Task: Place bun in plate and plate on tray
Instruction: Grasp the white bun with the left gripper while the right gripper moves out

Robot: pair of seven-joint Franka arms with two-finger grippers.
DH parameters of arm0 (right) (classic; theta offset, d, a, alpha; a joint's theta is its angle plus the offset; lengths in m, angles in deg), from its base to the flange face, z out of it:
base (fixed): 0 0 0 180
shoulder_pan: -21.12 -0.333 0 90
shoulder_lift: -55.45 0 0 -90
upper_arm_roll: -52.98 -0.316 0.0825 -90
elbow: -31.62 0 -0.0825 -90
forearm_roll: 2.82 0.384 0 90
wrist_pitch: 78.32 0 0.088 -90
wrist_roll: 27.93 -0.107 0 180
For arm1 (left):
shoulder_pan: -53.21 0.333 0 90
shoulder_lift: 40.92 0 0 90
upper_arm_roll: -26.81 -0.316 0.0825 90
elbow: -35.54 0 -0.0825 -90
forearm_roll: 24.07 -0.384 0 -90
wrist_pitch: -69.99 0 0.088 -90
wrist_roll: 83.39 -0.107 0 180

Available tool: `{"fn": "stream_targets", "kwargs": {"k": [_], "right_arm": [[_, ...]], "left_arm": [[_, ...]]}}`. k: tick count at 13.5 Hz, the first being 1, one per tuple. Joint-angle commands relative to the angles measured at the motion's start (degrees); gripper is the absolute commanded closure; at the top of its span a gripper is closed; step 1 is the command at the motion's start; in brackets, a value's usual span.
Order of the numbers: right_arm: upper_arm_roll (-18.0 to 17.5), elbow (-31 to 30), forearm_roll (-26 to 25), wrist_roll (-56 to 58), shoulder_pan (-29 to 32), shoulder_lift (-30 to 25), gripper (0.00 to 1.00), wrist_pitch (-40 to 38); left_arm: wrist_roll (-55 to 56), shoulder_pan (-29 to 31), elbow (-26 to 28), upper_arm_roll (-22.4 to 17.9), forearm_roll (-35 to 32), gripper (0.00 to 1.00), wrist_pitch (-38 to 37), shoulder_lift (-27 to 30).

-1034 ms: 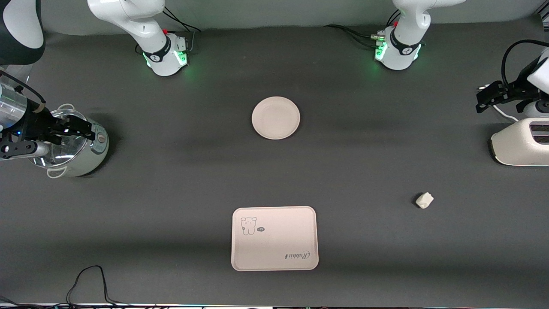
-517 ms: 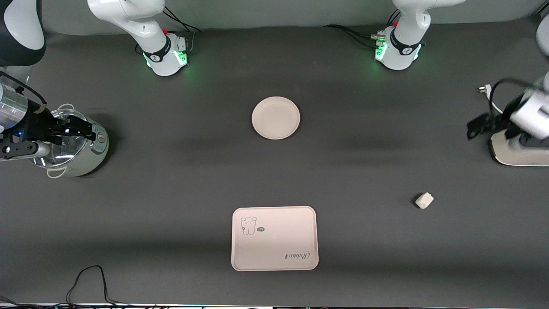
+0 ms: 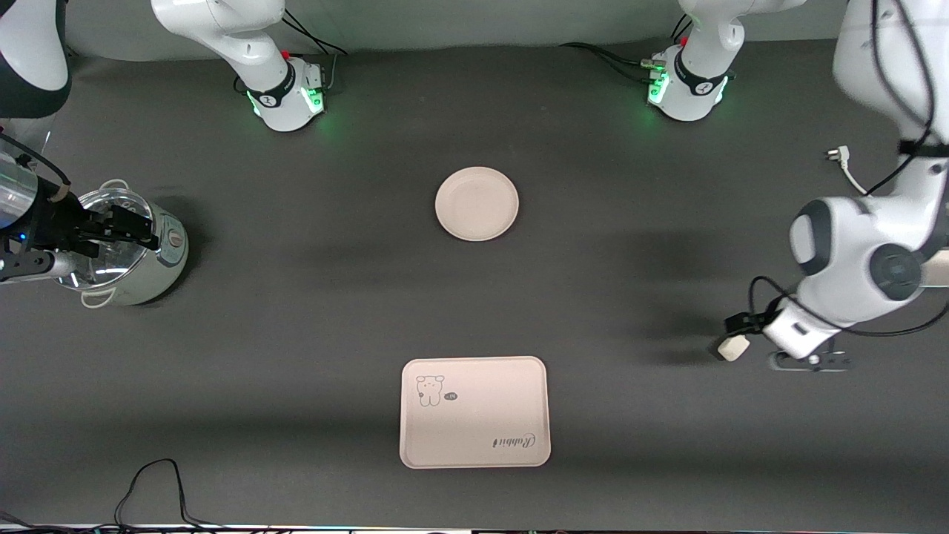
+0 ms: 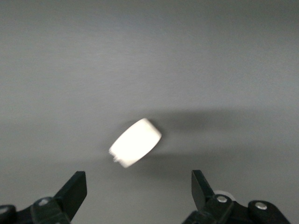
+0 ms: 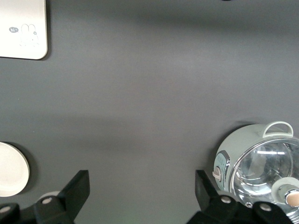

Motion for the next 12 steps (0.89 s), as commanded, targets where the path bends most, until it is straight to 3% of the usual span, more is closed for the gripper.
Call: {"fn": "stream_targets", "kwargs": {"k": [1,5,8,9,12], "right_arm": [[0.04,2.03,0.57,1.45,0.49,1.71,0.0,-2.74],[-0.05,-0.25,0.92,0.31,0.4,2.68,0.0,-3.53],[0.13,-3.06,5.23,0.31,0.32,5.66,0.0,0.06],[0.13,-3.51,5.23,-0.57,-0.21,7.32,0.0,1.47],[0.04,-4.82,5.76,-2.24,-0.3,11.55,0.0,3.67]], "left_arm": [[1.6,-1.05,3.02,-0.54,-1.1,0.0,8.79,-2.76],[1.6,-0.53,3.02,-0.72,-4.97,0.0,12.5,-6.03],[1.69,-0.61,3.02,-1.07,-5.15,0.0,14.18,-6.82],[1.95,-0.61,3.02,-1.07,-5.15,0.07,14.18,-6.82],[1.95,-0.61,2.93,-1.07,-5.15,0.45,14.09,-6.91]]}}
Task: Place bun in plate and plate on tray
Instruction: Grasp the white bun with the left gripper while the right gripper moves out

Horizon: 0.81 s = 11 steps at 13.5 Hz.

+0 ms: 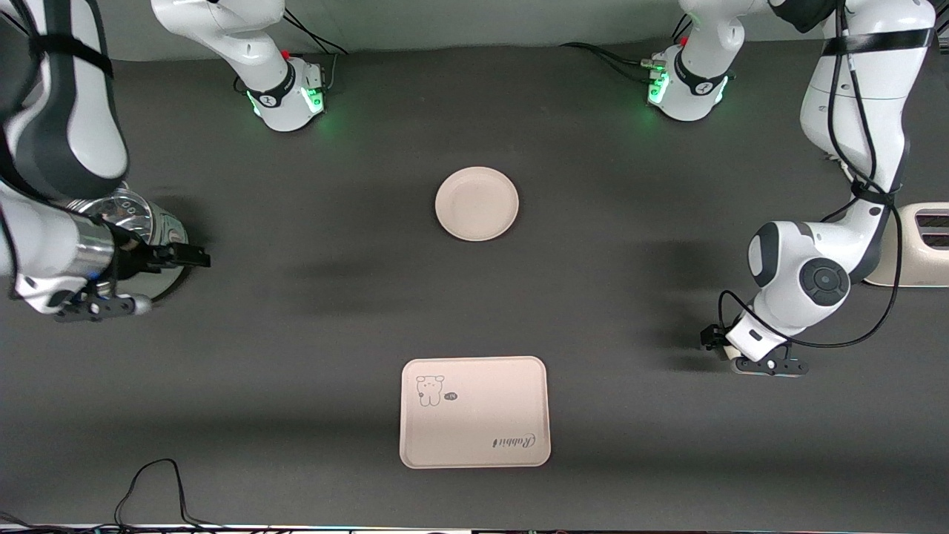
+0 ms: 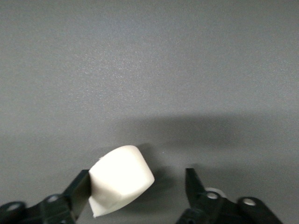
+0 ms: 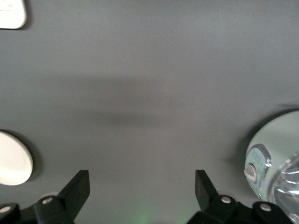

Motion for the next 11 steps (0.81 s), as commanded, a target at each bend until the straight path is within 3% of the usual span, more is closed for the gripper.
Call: {"fn": "stream_targets", "kwargs": {"k": [1,3,6,11], "right_arm": [[0.13,-1.16,4.88,-1.5,-0.23,3.39,0.0,2.8],[0.04,-1.6,9.3,-1.41,-0.5,7.6,0.0,5.52],[0.04,-1.08,10.46,-1.41,-0.23,10.86,0.0,7.02],[-0.05,-0.55,10.46,-2.99,-0.5,16.06,0.0,8.43]], "left_arm": [[1.45,-0.26,0.42,-0.21,-0.99,0.56,0.96,0.07],[1.36,-0.26,0.33,-0.21,-0.99,0.73,0.7,0.07],[3.28,-0.78,0.51,-0.12,-0.99,0.76,-1.92,2.52],[23.12,-10.26,-0.11,1.89,-0.03,0.76,-27.81,18.49]]}}
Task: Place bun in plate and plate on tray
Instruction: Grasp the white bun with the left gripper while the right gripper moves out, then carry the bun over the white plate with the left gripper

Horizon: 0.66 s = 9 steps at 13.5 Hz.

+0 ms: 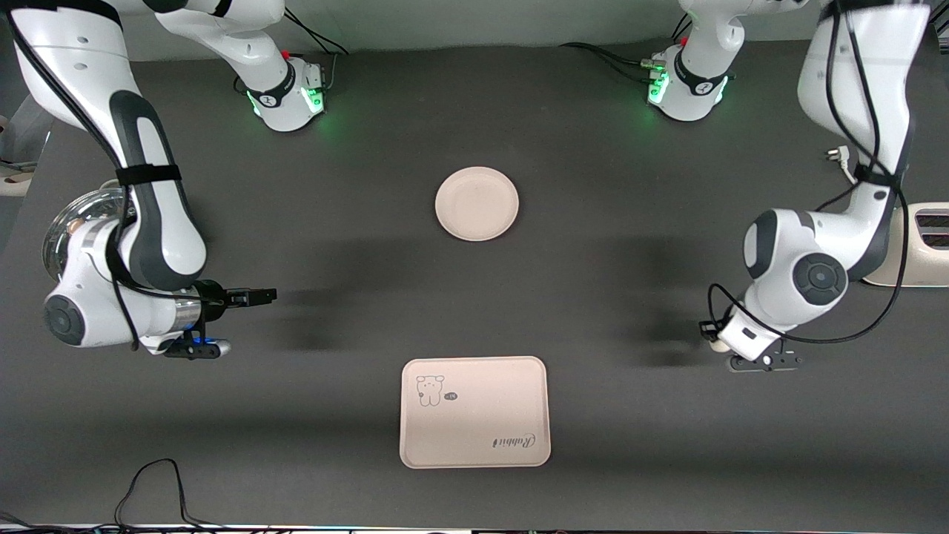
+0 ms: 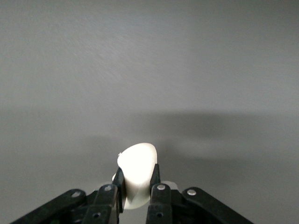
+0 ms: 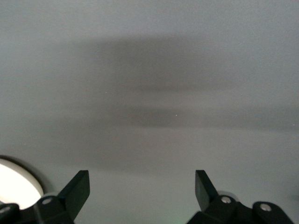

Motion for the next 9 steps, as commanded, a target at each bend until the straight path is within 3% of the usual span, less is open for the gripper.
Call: {"fn": "stream_targets", "kwargs": {"k": [1,3,6,7,9], "right_arm": [[0.1,1.27,1.12,-1.77,-0.26,1.82,0.0,0.39],[-0.34,1.44,0.94,-9.99,-0.52,2.52,0.0,0.47],[-0.34,5.83,1.03,-17.06,-4.22,5.59,0.0,0.56],[-0.34,6.27,0.94,-16.11,-4.74,5.78,0.17,0.91],[-0.34,7.07,1.38,-13.12,-4.75,5.69,0.94,1.18]], "left_arm": [[11.36,-6.12,1.99,1.64,1.05,0.76,-15.26,12.52],[15.94,-7.45,1.99,6.03,8.4,0.75,-22.77,18.77],[34.98,-9.64,1.04,16.39,10.11,0.74,-21.84,21.0],[40.69,-10.69,1.03,19.56,10.11,0.73,-19.83,20.64],[50.19,-15.33,1.38,23.36,10.02,0.73,-13.52,18.37]]}}
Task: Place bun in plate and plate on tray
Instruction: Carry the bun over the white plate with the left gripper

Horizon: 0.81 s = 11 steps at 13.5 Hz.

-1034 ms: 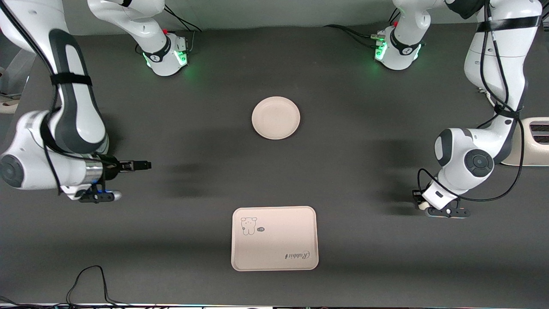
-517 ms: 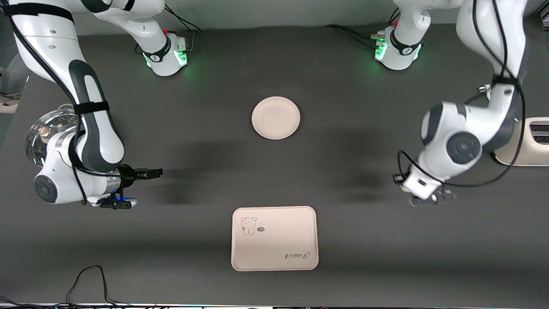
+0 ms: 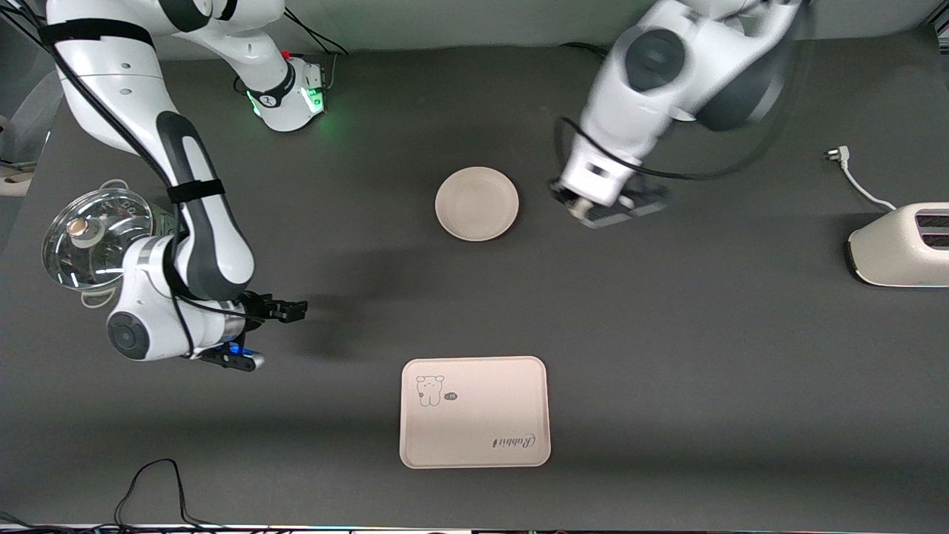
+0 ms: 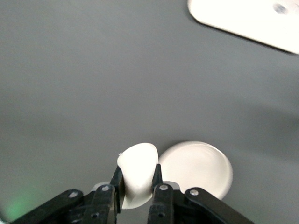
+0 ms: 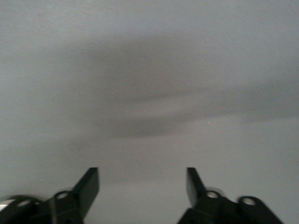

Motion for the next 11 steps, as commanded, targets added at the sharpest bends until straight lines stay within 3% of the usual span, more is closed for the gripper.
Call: {"fn": "stream_targets", "kwargs": {"k": [1,4,5,6,9,10,11], "right_arm": [[0.32,2.28,1.27,0.93,-0.08,1.1,1.0,-0.38],[0.32,2.1,1.27,-1.1,-0.78,-0.21,1.0,-1.0],[0.32,2.1,1.27,-0.31,-0.61,-0.22,0.62,-1.09],[0.41,2.1,1.36,-0.31,-0.44,-0.3,0.03,-2.39],[0.58,2.28,3.64,-0.13,-0.35,-1.01,0.0,-5.04],[0.58,2.27,3.64,0.3,-0.35,-1.01,0.0,-5.04],[0.67,2.1,3.64,1.88,-0.26,-1.1,0.0,-5.04]], "left_arm": [[13.68,-7.72,0.73,2.05,-0.63,0.73,9.4,-5.0],[25.82,-15.91,0.64,1.97,-10.09,0.73,17.16,-14.83],[30.04,-17.68,0.64,1.97,-14.57,0.73,18.74,-18.96],[32.26,-18.13,0.64,1.97,-18.1,0.72,19.45,-22.48],[38.06,-18.31,0.64,1.62,-26.8,0.7,23.93,-29.27],[39.39,-18.31,0.64,1.61,-28.66,0.67,24.81,-30.07],[39.66,-18.31,0.56,1.61,-29.37,0.56,24.91,-30.08]]}}
